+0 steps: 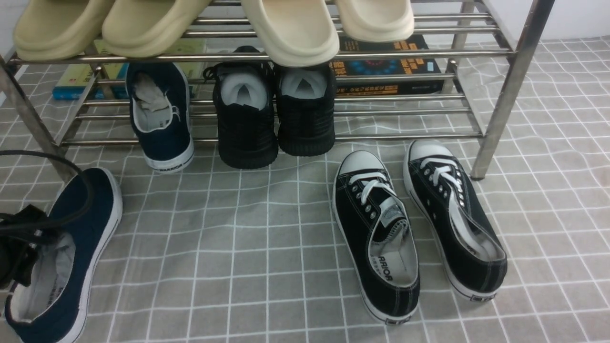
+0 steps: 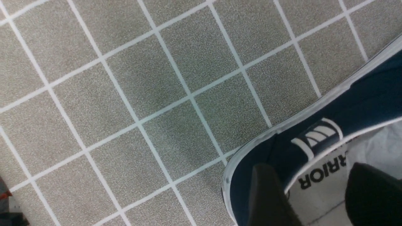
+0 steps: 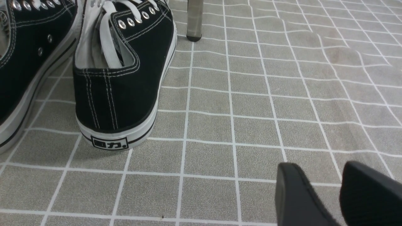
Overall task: Take the shoes off the shelf with your hand from the grey coffee tablecloth.
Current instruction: 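Set the held shoe down on the floor in front of the rack with the left gripper, then grasp the leftmost shoe on the bottom shelf of the shoe rack with the left gripper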
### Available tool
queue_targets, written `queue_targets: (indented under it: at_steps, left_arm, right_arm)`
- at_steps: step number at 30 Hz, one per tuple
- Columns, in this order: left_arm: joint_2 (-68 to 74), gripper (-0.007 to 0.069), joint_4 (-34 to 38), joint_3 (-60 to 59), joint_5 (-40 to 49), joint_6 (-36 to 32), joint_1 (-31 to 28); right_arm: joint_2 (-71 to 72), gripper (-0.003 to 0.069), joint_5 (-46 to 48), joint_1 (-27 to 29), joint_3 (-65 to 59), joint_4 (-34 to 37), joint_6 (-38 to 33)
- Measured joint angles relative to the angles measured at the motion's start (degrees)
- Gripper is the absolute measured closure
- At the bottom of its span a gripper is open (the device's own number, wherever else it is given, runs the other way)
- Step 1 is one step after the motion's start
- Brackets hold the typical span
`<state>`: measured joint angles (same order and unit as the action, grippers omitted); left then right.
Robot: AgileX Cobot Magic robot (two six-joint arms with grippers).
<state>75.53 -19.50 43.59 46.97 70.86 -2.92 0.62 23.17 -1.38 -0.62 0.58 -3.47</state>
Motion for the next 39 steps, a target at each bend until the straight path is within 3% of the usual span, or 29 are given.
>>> queue_targets:
  at_steps: [4,8,10,11,13,15,19,22,26,27,28,33,39]
  left_arm:
    - [-1.81,0.0187,0.08,3.64,0.60,-3.15,0.00]
    - [-2.43,0.0204,3.55,9.58,0.78,-11.49,-0.11]
    - [-2.17,0.0279,8.78,13.15,0.88,-18.73,-0.11]
    - [-2.12,0.0300,9.25,13.40,0.88,-19.29,-0.11]
    - [-0.80,0.0459,14.74,16.05,0.86,-25.11,-0.11]
    - [0.78,0.0568,18.82,17.38,-0.46,-28.01,-0.11]
    - [3.96,0.0615,24.96,17.91,-3.89,-29.69,-0.11]
    - [6.42,0.0593,29.81,17.96,-6.62,-32.07,-0.11]
    - [8.66,0.0492,34.96,18.07,-11.73,-35.78,-0.11]
    - [9.52,0.0411,37.14,18.26,-14.28,-37.75,-0.11]
    - [9.52,0.0411,37.38,18.26,-14.53,-38.01,-0.11]
    - [12.77,0.0221,44.14,18.31,-20.36,-44.83,-0.11]
    - [17.34,0.0177,52.41,18.31,-25.74,-51.56,-0.11]
  right_arm:
    - [0.00,0.0421,0.00,0.00,0.00,0.00,0.00]
    - [0.00,0.0421,0.00,0.00,0.00,0.00,0.00]
    - [0.00,0.0421,0.00,0.00,0.00,0.00,0.00]
    - [0.00,0.0421,0.00,0.00,0.00,0.00,0.00]
    - [0.00,0.0421,0.00,0.00,0.00,0.00,0.00]
    - [0.00,0.0421,0.00,0.00,0.00,0.00,0.00]
    - [0.00,0.0421,0.00,0.00,0.00,0.00,0.00]
    - [0.00,0.0421,0.00,0.00,0.00,0.00,0.00]
    - [0.00,0.0421,0.00,0.00,0.00,0.00,0.00]
    - [0.00,0.0421,0.00,0.00,0.00,0.00,0.00]
    - [0.00,0.0421,0.00,0.00,0.00,0.00,0.00]
    - [0.00,0.0421,0.00,0.00,0.00,0.00,0.00]
    - [0.00,0.0421,0.00,0.00,0.00,0.00,0.00]
